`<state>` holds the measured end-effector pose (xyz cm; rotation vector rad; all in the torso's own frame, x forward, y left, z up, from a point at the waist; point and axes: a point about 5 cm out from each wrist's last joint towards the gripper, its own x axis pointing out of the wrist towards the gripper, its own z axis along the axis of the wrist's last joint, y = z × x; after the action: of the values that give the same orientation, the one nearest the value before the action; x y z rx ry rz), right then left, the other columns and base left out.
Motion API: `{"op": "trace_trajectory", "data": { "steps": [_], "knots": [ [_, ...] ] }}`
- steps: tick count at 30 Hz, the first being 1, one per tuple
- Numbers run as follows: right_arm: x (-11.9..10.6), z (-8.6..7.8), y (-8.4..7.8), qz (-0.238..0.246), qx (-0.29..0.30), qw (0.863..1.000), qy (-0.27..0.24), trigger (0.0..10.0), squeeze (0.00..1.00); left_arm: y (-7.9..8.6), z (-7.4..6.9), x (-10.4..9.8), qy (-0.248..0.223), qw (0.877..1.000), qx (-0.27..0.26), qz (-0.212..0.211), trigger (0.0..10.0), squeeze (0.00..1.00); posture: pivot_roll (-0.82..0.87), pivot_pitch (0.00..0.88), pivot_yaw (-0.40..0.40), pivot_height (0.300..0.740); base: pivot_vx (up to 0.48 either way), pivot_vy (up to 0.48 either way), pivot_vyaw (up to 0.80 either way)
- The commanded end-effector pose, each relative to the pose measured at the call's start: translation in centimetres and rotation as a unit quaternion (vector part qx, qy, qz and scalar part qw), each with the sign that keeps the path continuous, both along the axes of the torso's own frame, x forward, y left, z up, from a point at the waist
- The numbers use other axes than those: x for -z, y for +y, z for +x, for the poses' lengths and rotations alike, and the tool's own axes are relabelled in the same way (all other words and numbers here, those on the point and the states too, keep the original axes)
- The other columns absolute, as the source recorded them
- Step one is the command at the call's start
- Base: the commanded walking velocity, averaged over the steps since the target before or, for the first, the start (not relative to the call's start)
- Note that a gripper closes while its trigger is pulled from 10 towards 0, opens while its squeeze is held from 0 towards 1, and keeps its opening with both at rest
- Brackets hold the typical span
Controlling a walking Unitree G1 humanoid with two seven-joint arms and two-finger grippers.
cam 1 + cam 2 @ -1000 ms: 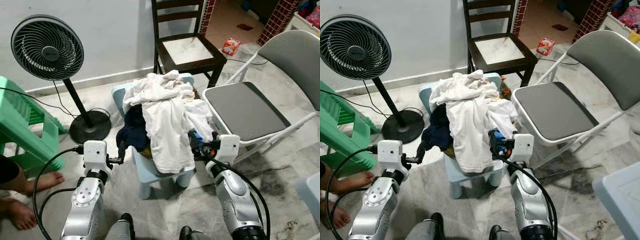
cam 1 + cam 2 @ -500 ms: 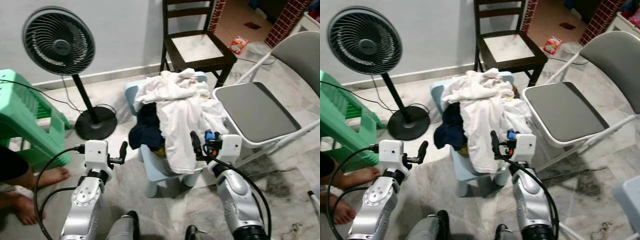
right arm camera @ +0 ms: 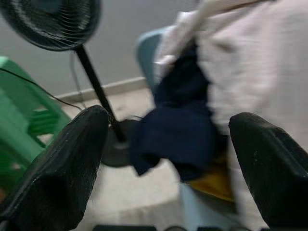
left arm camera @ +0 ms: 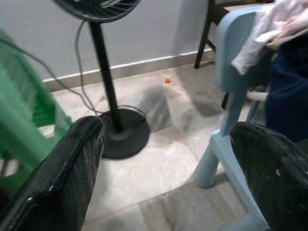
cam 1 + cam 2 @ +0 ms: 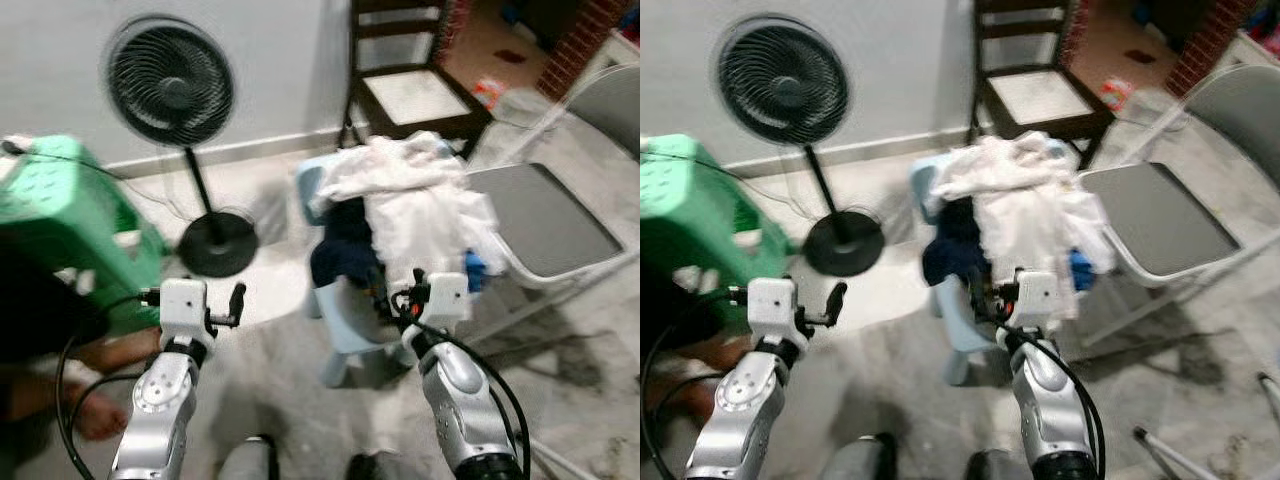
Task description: Hang hanger
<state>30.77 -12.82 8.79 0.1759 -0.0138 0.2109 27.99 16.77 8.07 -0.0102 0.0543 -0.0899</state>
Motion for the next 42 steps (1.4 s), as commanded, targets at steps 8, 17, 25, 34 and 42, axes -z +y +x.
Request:
{"op": "trace_trajectory", "data": {
  "steps": [8,17,25,34,42],
  "knots": [
    [0.45,-0.38,-0.82,0.002,0.016,1.0,0.01,10.0,0.0,-0.42,-0.27,-0.2,-0.006,1.0,0.02,-0.014,10.0,0.0,0.24,0.255,-0.039,0.74,0.0,0.0,0.0],
    [0.33,-0.4,-1.04,0.003,0.02,1.0,0.006,10.0,0.0,-0.57,-0.19,-0.48,-0.013,0.999,0.028,-0.018,10.0,0.0,0.23,0.256,-0.038,0.74,0.0,0.0,0.0],
    [0.35,-0.53,-1.29,0.002,0.024,1.0,0.008,10.0,0.0,-0.52,-0.23,-0.65,-0.017,0.999,0.033,-0.019,10.0,0.0,0.23,0.259,-0.039,0.74,0.112,0.0,-0.23],
    [0.35,-0.54,-1.38,0.002,0.024,1.0,0.009,10.0,0.0,-0.71,-0.32,-0.54,-0.015,0.999,0.039,-0.019,10.0,0.0,0.23,0.257,-0.041,0.74,0.352,0.0,-0.69],
    [0.21,-0.52,-1.41,0.0,0.023,1.0,0.006,10.0,0.0,-0.73,-0.32,-0.53,-0.016,0.999,0.037,-0.017,10.0,0.0,0.23,0.255,-0.046,0.74,0.363,0.0,-0.25]
  ]
}}
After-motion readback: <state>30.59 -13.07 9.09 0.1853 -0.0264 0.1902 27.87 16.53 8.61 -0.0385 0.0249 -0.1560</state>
